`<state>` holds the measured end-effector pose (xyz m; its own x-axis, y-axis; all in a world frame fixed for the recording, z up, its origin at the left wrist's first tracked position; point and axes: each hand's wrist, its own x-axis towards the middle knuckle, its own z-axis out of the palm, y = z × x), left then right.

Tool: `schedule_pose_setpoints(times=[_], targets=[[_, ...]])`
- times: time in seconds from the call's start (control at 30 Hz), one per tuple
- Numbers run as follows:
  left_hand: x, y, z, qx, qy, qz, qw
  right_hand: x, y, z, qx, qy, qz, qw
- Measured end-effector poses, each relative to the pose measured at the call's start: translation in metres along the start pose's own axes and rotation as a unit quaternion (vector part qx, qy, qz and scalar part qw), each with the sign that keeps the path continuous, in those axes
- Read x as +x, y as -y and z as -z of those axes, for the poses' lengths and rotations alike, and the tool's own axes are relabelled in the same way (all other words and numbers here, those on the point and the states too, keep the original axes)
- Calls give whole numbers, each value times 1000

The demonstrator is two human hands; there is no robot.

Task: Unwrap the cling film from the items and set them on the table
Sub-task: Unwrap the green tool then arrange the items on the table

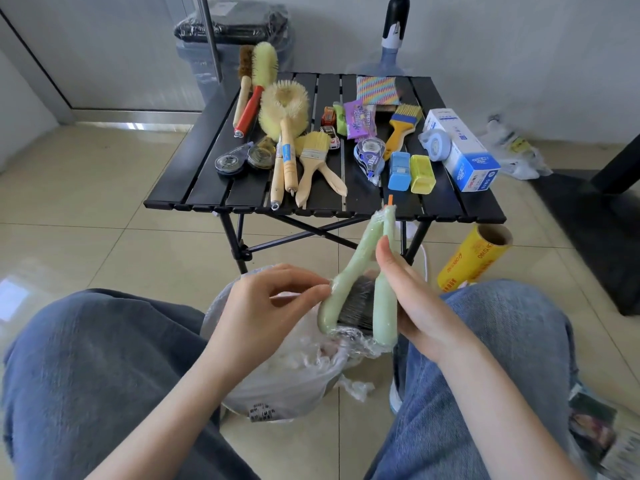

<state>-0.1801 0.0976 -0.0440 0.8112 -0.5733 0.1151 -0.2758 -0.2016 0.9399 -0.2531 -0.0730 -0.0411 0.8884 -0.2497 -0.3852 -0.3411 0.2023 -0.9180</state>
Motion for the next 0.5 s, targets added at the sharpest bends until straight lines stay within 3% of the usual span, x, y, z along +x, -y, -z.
schedule_pose_setpoints(times=[0.13, 0.2, 0.27, 0.33, 0.4, 0.5], targets=[[5, -2, 1, -158, 30, 108, 981, 1, -4, 3, 2, 32, -1, 999], [6, -1, 3, -185, 63, 112, 974, 0, -7, 4, 5, 45, -4, 999], [4, 1, 3, -139, 67, 67, 986, -2, -8, 3, 5, 45, -13, 999], [2, 3, 2, -20, 28, -3, 999, -3, -7, 1, 1, 32, -30, 999], [-1, 5, -1, 111, -18, -100, 989, -2, -6, 1, 11, 23, -52, 998], [-4, 6, -6, 196, -20, -194, 961, 1, -7, -1, 33, 18, -88, 995]])
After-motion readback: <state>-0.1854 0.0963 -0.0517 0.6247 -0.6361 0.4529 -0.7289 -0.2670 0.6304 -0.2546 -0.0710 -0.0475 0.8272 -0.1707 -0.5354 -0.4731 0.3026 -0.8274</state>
